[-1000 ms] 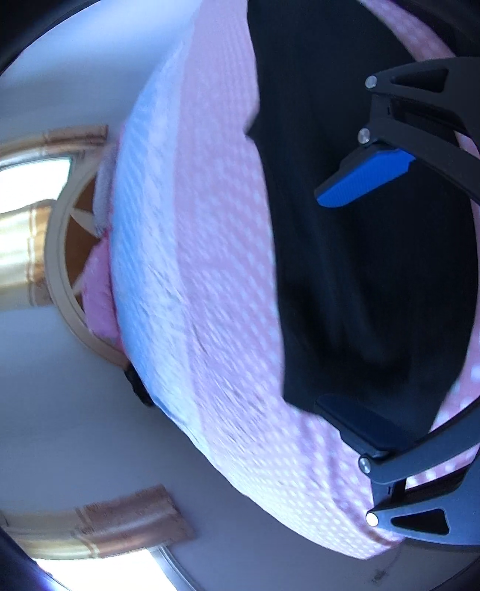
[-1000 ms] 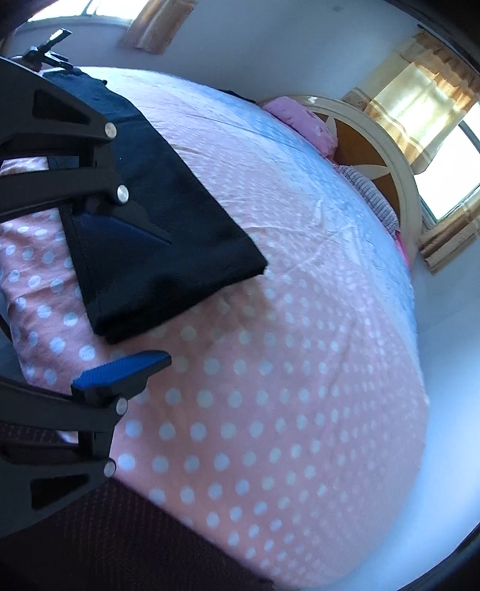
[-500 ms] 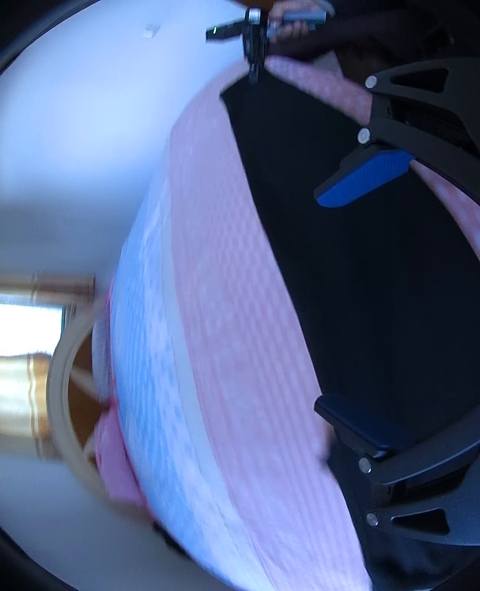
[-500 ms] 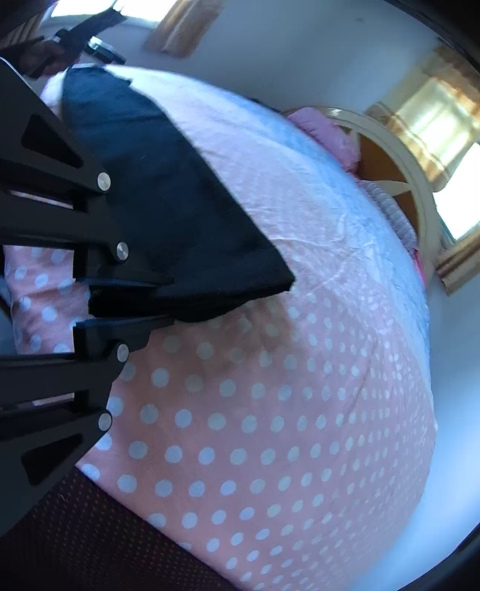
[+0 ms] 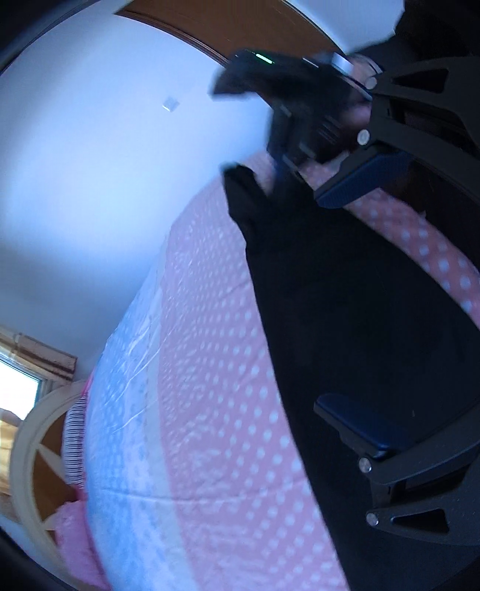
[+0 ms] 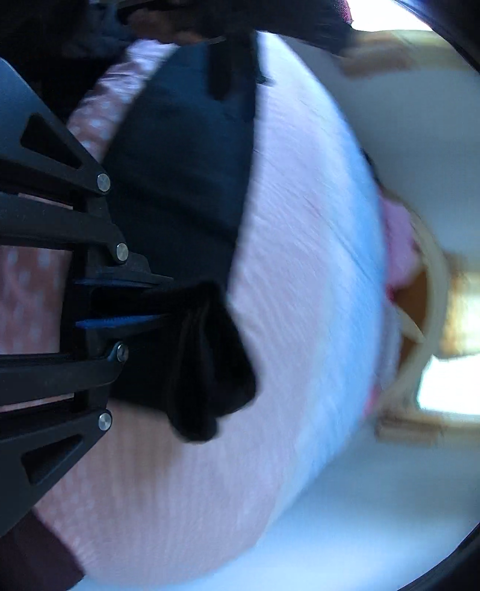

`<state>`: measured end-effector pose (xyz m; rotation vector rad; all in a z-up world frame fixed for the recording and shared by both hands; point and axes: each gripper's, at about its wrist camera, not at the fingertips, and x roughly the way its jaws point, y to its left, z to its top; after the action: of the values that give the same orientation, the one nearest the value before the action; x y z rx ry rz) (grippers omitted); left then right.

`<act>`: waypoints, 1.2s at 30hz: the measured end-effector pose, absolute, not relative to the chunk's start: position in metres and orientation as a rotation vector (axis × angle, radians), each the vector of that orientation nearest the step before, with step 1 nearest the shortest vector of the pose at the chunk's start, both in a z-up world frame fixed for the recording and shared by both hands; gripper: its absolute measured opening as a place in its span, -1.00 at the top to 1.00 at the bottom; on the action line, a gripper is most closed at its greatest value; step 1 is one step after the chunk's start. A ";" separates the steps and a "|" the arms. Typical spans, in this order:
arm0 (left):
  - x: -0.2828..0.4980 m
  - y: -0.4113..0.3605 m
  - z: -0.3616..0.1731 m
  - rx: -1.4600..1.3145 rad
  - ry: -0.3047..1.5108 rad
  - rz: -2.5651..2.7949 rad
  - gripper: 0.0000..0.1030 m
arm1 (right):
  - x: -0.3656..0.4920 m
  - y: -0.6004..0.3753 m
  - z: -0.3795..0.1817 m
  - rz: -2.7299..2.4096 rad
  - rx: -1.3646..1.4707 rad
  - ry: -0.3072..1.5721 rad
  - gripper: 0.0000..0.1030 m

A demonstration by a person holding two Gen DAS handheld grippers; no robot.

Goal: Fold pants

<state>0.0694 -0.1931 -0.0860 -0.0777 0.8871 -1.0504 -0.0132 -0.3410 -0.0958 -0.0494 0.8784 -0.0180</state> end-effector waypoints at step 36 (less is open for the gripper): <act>0.061 -0.282 -0.074 -0.096 0.968 -1.203 0.80 | -0.058 -0.477 -0.103 -0.102 0.621 0.556 -0.25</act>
<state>0.0608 -0.2822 -0.0735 -0.0955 0.9677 -1.2034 -0.0580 -0.4768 -0.1025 0.6205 0.5560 -0.1023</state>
